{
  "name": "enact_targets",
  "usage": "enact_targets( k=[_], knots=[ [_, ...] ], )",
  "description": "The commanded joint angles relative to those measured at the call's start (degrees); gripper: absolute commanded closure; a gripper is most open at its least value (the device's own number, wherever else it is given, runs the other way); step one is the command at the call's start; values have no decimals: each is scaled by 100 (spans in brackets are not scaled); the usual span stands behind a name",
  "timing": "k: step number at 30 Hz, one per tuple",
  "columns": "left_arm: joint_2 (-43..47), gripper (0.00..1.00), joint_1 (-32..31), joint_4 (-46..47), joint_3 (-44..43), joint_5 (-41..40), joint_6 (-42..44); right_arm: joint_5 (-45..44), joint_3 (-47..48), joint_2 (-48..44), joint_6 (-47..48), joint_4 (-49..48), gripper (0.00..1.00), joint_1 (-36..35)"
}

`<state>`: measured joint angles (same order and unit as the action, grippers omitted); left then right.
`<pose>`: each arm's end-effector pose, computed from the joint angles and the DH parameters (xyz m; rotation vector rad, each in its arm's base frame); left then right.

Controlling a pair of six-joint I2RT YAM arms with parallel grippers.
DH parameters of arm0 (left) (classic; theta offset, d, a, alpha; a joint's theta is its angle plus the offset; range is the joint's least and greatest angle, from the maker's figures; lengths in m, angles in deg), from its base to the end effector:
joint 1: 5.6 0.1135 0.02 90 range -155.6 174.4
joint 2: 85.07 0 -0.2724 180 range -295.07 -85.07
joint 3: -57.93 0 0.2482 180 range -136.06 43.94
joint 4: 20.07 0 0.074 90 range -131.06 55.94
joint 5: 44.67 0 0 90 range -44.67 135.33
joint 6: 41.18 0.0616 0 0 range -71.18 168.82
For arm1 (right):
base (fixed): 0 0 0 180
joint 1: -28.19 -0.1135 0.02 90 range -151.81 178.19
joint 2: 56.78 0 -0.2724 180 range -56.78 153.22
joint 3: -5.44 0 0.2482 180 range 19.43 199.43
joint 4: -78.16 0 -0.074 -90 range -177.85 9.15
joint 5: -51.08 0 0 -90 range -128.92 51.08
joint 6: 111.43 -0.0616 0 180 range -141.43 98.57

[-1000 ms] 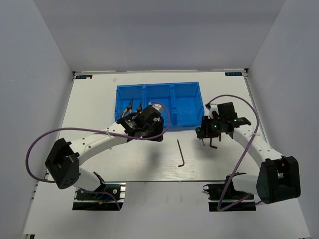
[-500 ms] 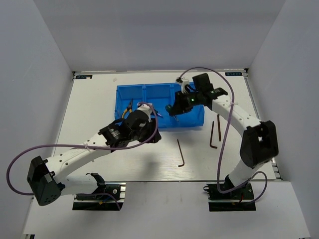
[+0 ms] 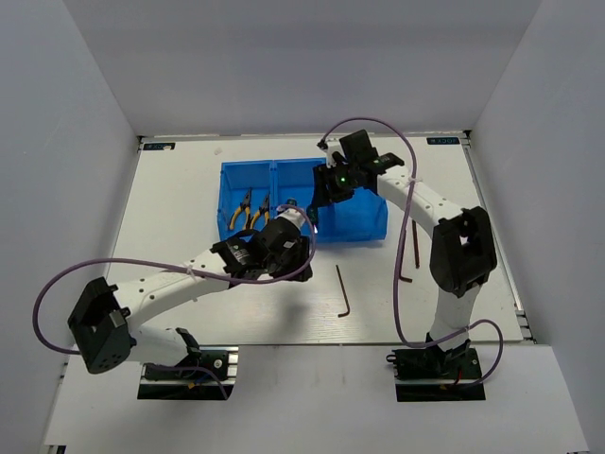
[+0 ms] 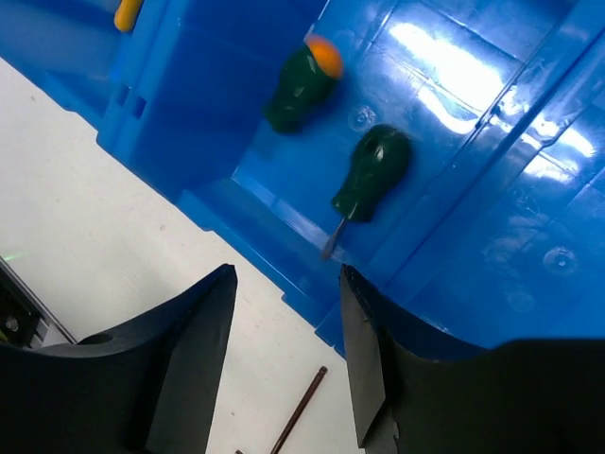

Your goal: Sort the tools into containers

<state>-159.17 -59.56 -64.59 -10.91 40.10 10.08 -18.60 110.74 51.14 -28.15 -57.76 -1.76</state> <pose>0.1692 -0.2230 0.2494 0.2932 2.5138 -0.5906 0.3724 0.2393 0.2654 -0.6604 2.3521 0.7188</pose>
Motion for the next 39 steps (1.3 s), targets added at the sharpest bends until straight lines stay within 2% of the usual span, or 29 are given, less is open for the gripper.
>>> enact_targets(
  k=[1, 4, 6, 7, 8, 9, 10, 15, 17, 19, 21, 22, 28, 39],
  knots=[
    [-112, 44, -80, 187, -166, 93, 33, -98, 134, -315, 101, 24, 46, 33],
    [-376, 50, -194, 301, -316, 145, 86, -264, 115, -517, 136, 224, 51, 51],
    [-560, 56, -247, 301, -517, 146, 138, -457, 124, -823, 145, 400, 67, 130],
    [-787, 63, -247, 301, -579, 215, 139, -815, 98, -1025, 136, 497, 76, 148],
    [-920, 66, -326, 371, -719, 285, 139, -967, -50, -1149, 179, 620, 93, 235],
    [-1069, 69, -326, 372, -807, 286, 191, -1133, -139, -1385, 180, 682, 100, 271],
    [-1227, 73, -396, 372, -895, 286, 192, -1509, -227, -1692, 197, 726, 100, 306],
    [-2438, 76, -624, -127, -1729, 339, 139, -2005, -1376, -2677, 303, 1341, 100, 1007],
    [-2853, 69, -704, -479, -2248, 260, -19, -2207, -1869, -2934, 312, 1639, 100, 1210],
    [-3363, 65, -862, -937, -2688, 129, -211, -2112, -2607, -3354, 434, 1728, 83, 1562],
    [-3583, 57, -941, -1139, -2968, 14, -317, -2093, -3272, -3707, 557, 1694, 71, 1738],
    [-3759, 57, -1011, -1201, -3048, -38, -431, -1910, -3434, -3925, 567, 1607, 69, 1765],
    [-4156, 55, -1126, -1492, -3313, -426, -670, -1698, -4190, -4419, 374, 1465, 68, 1993],
    [-5008, 63, -1232, -1702, -3708, -619, -837, -1320, -4376, -4385, 198, 1289, 68, 2213]
  ],
)
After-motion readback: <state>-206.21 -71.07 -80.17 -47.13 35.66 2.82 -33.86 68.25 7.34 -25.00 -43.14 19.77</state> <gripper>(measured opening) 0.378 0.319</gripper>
